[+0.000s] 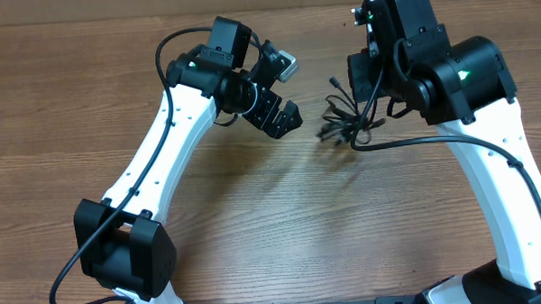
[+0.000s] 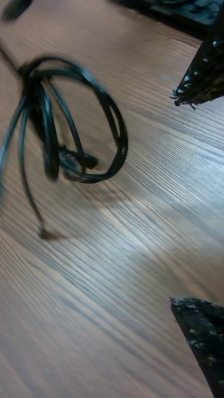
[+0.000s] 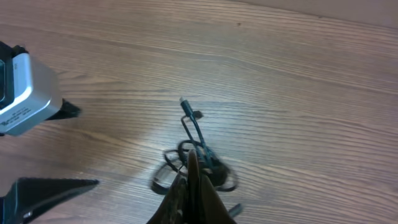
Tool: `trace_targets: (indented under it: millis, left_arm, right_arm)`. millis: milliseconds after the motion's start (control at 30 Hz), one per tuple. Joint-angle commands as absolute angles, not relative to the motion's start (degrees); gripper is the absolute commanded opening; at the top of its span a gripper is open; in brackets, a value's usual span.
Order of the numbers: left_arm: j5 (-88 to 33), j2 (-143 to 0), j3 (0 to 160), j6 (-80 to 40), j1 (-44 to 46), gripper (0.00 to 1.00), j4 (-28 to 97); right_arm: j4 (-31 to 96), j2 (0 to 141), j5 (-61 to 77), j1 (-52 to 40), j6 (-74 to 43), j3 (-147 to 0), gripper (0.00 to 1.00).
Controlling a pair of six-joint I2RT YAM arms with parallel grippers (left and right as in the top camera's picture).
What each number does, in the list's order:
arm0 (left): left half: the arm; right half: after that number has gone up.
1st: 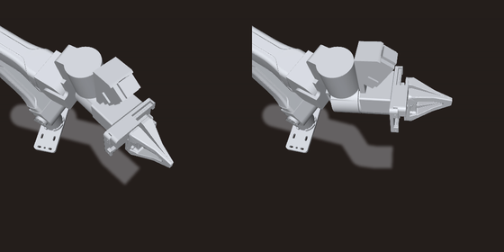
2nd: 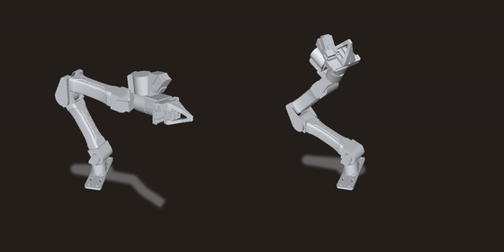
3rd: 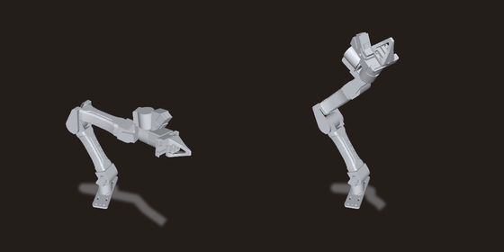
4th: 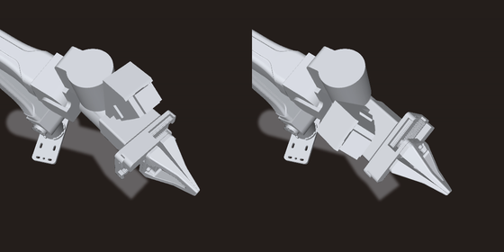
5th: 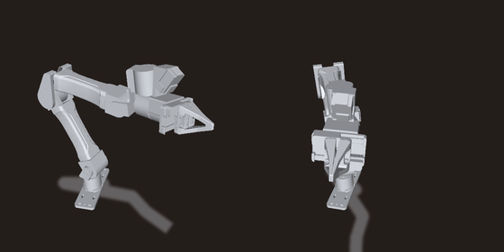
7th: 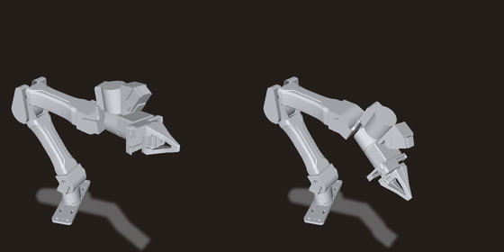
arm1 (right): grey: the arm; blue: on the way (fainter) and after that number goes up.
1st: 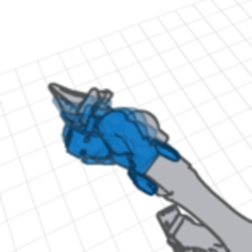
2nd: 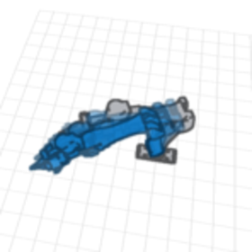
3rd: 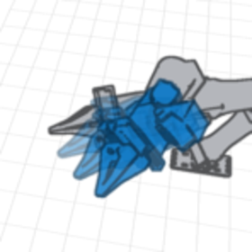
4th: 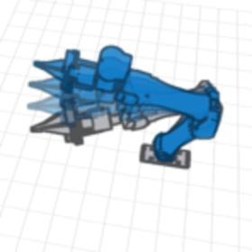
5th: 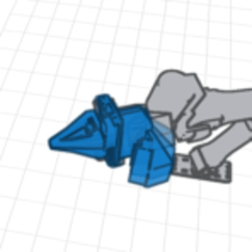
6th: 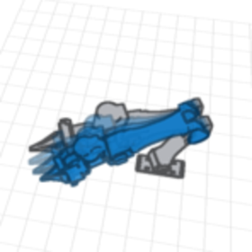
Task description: Untangle cables
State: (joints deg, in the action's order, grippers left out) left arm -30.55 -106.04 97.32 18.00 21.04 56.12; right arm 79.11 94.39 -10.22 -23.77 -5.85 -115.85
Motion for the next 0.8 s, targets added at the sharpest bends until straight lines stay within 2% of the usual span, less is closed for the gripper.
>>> trace_targets:
  millis: [0, 167, 300, 533, 767]
  left_arm:
    - [-36.5, -106.1, 97.1, 28.8, 22.1, 0.99, 55.8]
    - [-36.4, -106.1, 97.1, 38.4, 22.5, 1.00, 55.0]
    - [-34.3, -106.8, 97.1, 39.2, 22.5, 0.99, 53.1]
    - [-23.7, -110.5, 97.1, 39.2, 22.4, 1.00, 51.6]
    - [-18.7, -114.0, 97.1, 41.0, 22.4, 1.00, 53.1]
  right_arm:
    - [78.5, 92.2, -5.3, -24.0, -3.7, -118.0, 0.04]
    - [78.5, 92.2, 5.4, -24.0, 2.3, -118.0, 0.04]
    - [78.7, 92.2, 10.1, -24.0, 3.5, -118.0, 0.04]
    - [78.6, 92.2, 10.8, -24.0, 3.5, -118.9, 0.04]
    - [78.8, 91.8, 10.8, -24.0, 4.8, -120.9, 0.04]
